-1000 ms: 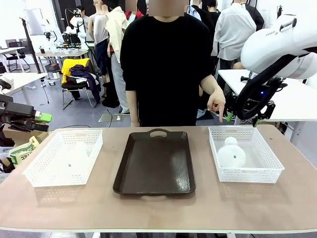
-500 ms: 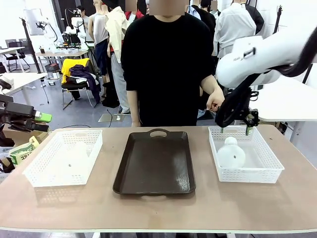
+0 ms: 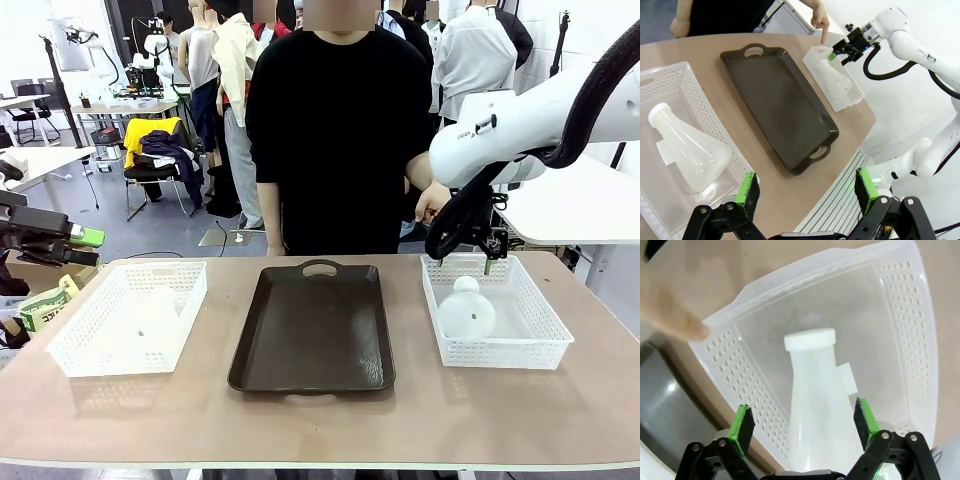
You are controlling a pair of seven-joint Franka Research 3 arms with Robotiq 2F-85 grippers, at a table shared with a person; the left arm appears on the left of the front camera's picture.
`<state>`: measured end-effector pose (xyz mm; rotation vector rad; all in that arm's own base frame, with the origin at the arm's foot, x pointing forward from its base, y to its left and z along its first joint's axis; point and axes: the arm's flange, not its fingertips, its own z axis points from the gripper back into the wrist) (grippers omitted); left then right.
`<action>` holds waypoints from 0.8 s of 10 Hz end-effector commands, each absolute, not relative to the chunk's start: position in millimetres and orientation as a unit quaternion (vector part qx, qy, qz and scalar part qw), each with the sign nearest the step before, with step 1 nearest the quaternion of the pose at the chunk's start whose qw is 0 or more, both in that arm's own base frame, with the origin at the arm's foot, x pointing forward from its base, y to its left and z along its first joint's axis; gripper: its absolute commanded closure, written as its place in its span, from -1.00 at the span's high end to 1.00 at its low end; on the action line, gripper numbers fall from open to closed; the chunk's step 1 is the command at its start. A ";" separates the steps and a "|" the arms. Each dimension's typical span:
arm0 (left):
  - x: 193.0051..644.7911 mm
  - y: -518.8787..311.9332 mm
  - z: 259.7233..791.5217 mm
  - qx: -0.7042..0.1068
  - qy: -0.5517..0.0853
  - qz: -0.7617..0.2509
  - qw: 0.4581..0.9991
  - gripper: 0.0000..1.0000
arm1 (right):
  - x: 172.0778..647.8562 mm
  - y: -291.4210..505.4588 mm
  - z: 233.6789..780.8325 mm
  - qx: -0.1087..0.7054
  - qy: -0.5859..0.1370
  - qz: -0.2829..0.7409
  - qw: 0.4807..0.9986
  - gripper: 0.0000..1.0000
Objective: Prepare the laboratory tools.
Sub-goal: Pick up the Big flask that the person points to.
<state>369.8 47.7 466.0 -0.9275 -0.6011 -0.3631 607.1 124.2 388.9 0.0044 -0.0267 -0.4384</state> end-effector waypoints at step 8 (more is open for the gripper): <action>370.7 48.8 463.6 -0.443 -0.297 -0.177 0.827 1.00 | 624.9 106.4 336.2 -0.015 0.013 -0.260 0.965 1.00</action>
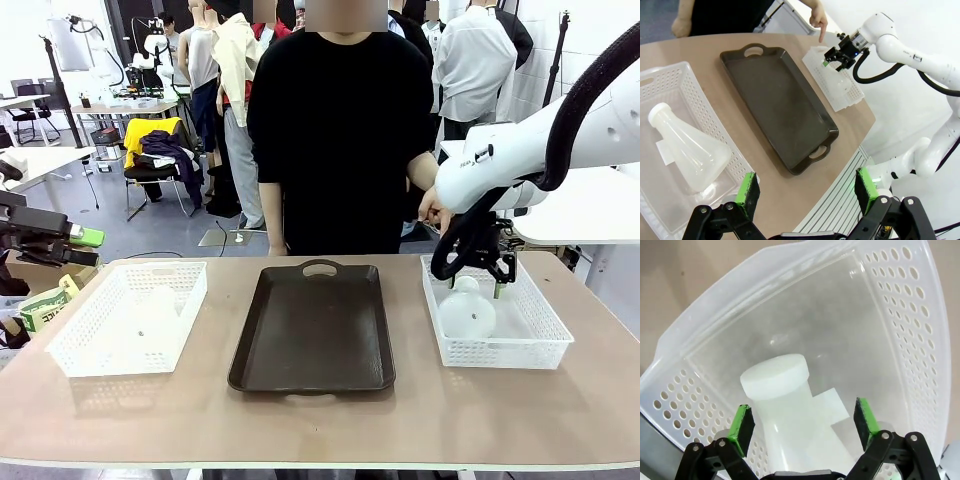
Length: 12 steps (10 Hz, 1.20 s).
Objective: Prepare the laboratory tools.
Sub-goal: Pick up the Big flask that the person points to.
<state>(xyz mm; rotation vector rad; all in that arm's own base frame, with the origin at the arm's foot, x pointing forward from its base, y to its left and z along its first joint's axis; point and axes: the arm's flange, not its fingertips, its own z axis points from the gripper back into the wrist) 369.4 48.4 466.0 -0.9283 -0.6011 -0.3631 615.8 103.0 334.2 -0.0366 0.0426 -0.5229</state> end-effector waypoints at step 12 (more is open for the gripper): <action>370.7 48.8 463.6 -0.443 -0.297 -0.177 0.827 1.00 | 620.6 104.8 334.8 -0.017 0.018 -0.258 0.966 1.00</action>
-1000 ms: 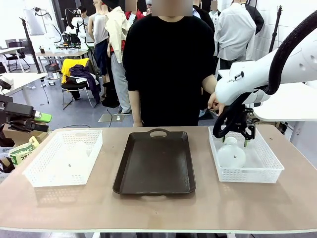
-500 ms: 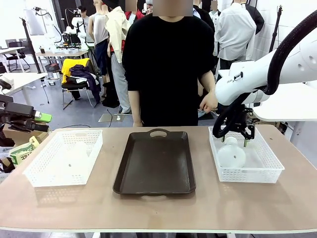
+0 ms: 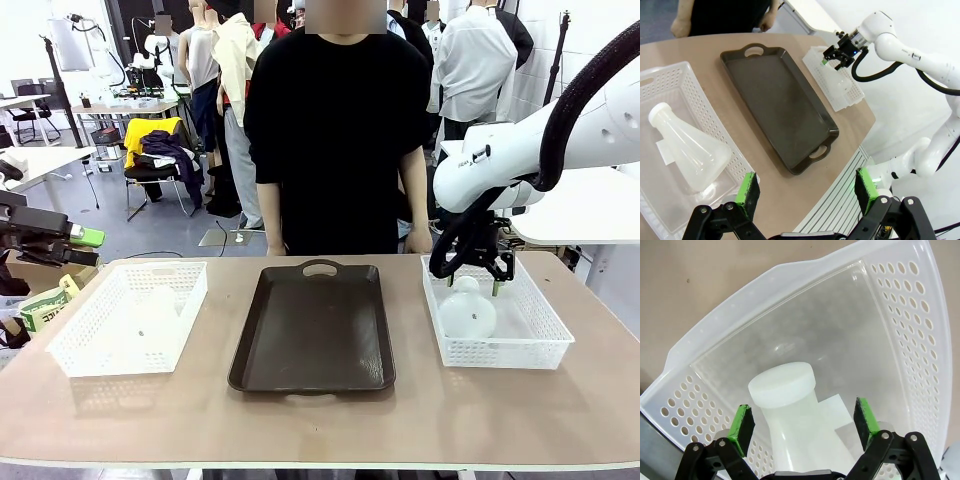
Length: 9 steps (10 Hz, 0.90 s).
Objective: Prepare the laboratory tools.
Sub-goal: Pick up the Big flask that the person points to.
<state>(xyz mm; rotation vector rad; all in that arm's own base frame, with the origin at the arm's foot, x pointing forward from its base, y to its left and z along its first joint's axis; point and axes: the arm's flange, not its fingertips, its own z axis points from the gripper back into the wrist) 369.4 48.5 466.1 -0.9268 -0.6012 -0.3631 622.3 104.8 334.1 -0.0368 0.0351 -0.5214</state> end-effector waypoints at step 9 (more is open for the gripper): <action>370.7 48.8 463.6 -0.443 -0.297 -0.177 0.827 1.00 | 635.4 114.2 332.1 -0.037 0.024 -0.179 0.983 1.00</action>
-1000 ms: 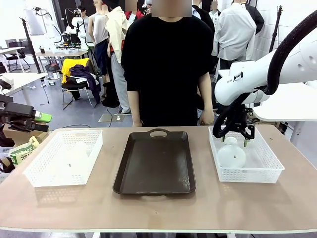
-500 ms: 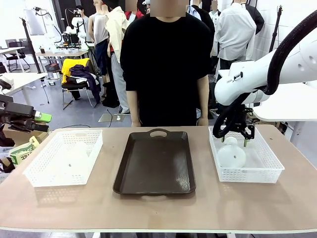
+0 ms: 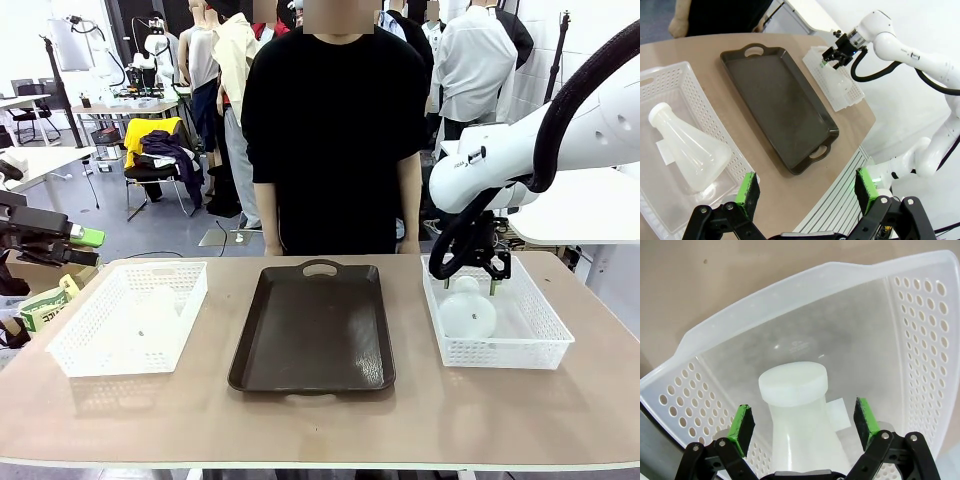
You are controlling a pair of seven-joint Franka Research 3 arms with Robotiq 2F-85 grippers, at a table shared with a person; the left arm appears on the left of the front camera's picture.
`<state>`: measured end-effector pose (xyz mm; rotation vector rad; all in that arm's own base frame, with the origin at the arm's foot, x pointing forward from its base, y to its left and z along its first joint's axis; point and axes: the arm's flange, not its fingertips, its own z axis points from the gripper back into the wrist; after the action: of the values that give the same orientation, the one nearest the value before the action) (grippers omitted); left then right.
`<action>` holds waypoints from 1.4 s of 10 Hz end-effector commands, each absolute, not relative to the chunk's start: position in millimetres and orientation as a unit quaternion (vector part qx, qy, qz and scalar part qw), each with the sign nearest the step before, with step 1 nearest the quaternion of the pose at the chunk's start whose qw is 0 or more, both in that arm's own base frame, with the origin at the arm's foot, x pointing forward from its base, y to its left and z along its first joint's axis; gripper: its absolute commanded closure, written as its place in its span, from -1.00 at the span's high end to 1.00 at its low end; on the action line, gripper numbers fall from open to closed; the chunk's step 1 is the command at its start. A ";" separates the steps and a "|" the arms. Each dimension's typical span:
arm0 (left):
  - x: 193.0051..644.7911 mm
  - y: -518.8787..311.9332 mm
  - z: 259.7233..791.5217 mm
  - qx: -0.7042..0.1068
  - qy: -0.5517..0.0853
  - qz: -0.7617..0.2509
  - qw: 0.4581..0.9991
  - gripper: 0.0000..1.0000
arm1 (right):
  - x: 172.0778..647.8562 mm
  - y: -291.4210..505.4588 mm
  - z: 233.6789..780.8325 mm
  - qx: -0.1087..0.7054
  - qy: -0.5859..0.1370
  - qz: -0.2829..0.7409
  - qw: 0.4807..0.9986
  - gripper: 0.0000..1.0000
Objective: Prepare the laboratory tools.
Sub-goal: Pick up the Big flask that the person points to.
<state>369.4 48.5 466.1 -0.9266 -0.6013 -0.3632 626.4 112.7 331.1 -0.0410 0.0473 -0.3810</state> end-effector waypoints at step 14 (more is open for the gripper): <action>370.7 48.8 463.6 -0.443 -0.297 -0.177 0.827 1.00 | 651.9 116.8 312.8 -0.046 0.059 -0.152 0.986 1.00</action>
<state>369.4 48.7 466.1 -0.9265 -0.6016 -0.3628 643.1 117.5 314.7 -0.0636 0.1111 -0.3240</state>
